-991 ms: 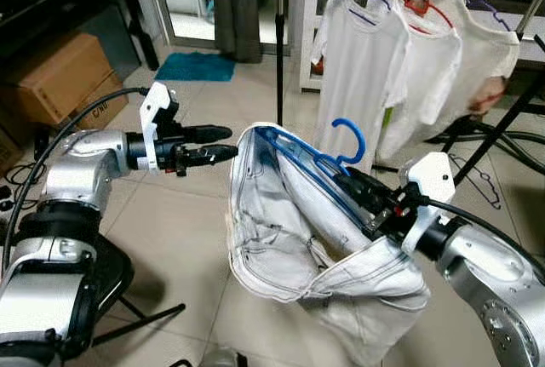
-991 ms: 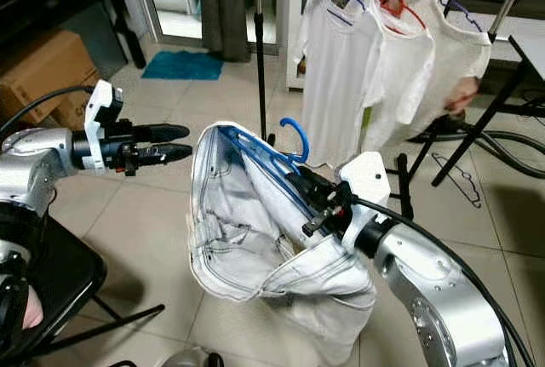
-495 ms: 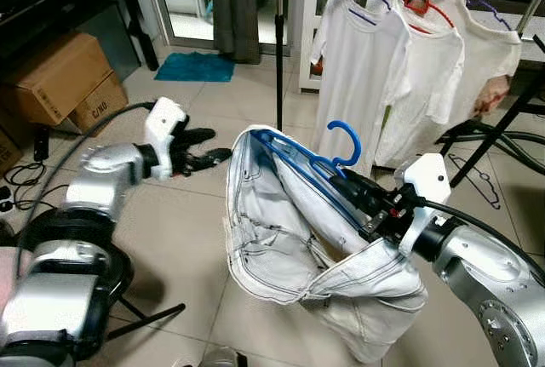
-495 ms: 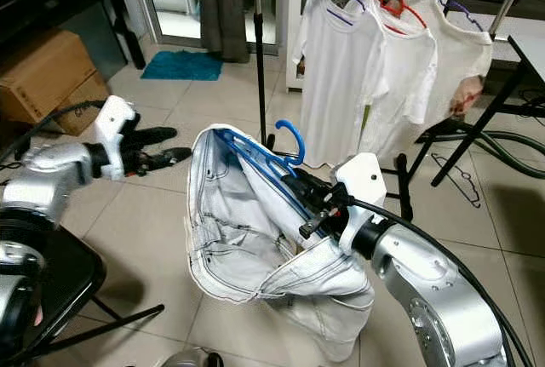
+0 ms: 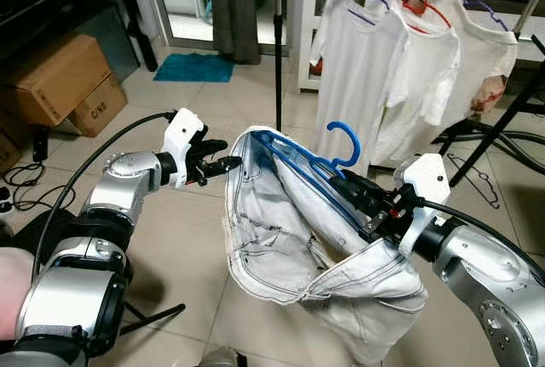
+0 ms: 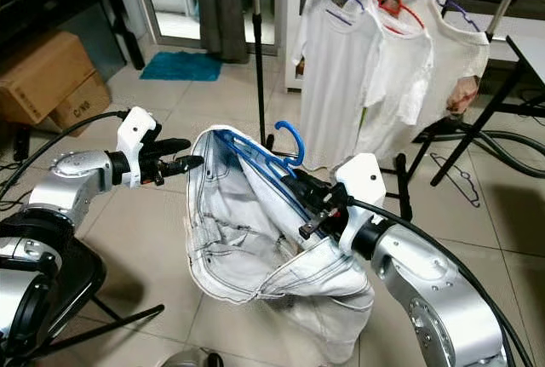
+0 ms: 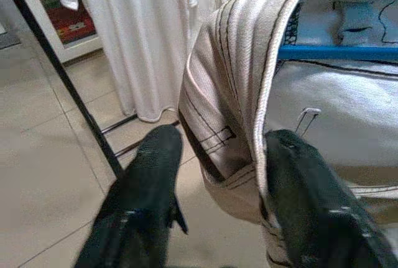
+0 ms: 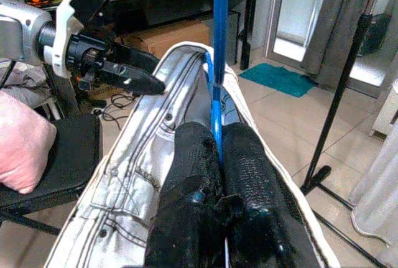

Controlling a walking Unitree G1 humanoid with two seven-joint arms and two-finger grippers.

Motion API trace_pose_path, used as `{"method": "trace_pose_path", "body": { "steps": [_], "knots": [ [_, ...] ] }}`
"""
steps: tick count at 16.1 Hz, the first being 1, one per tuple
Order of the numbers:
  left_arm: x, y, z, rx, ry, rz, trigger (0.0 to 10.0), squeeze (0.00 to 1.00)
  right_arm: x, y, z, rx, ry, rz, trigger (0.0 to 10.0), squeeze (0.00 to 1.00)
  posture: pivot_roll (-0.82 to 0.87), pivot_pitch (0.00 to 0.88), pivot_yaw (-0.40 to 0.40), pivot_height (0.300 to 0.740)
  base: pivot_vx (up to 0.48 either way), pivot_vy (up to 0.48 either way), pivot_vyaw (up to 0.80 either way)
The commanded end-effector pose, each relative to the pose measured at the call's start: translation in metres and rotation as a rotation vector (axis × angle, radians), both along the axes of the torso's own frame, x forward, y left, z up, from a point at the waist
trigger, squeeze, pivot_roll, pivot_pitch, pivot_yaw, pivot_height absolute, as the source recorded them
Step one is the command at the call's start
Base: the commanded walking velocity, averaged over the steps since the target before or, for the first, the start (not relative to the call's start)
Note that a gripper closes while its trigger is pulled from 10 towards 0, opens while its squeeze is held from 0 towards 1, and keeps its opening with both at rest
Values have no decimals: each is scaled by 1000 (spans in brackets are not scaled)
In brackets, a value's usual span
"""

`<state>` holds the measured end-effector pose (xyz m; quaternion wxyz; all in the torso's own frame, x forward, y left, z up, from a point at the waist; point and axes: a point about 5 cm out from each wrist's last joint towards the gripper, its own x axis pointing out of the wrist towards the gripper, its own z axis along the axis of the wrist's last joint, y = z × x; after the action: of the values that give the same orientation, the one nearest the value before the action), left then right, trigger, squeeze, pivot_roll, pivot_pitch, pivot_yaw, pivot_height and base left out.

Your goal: Hang hanger

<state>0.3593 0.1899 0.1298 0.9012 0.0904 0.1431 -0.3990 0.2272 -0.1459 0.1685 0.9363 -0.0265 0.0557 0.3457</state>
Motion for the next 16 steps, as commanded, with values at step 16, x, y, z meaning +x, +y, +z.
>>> {"method": "trace_pose_path", "body": {
  "steps": [16],
  "knots": [
    [10,-10,7,-29,7,-5,0,0,0,9,18,8,-79,53,10000,0,-60,0,81,740,0,0,0]
  ]
}}
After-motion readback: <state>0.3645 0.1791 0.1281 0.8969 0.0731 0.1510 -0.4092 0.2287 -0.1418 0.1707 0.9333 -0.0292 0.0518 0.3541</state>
